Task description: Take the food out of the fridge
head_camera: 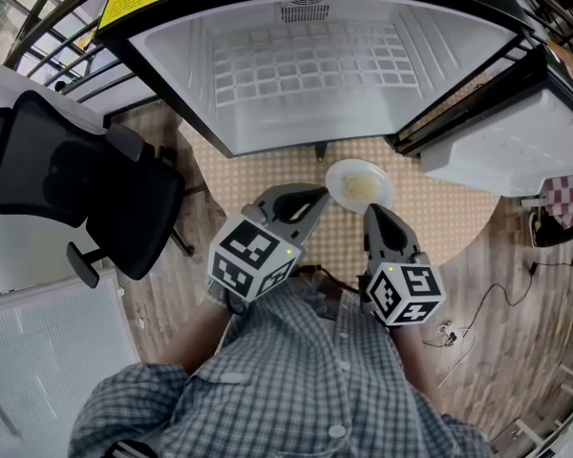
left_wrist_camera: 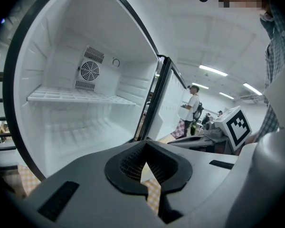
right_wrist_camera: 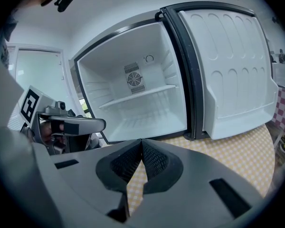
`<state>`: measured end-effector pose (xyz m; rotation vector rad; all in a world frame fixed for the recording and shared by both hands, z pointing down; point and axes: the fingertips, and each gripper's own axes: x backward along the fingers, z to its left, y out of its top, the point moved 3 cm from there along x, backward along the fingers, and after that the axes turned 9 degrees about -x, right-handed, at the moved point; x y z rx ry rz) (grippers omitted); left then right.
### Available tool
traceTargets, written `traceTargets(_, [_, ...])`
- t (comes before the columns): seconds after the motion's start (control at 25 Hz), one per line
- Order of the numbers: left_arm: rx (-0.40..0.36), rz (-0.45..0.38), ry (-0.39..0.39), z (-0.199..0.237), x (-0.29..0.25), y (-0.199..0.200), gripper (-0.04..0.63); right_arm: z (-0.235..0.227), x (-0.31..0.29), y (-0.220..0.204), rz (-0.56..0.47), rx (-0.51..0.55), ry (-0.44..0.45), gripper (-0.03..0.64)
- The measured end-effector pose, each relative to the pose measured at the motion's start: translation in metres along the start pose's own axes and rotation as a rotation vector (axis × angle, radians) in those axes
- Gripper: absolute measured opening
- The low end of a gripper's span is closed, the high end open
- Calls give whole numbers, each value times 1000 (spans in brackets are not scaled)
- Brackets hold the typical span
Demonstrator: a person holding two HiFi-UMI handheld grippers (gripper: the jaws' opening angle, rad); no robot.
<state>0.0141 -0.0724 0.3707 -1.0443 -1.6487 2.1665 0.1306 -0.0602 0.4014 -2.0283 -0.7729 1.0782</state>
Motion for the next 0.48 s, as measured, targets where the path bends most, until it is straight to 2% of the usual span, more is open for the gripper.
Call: traceTargets(0.48, [1,0,1,2,-2,0,5,-1,-1,-3,13,-3,-2,9])
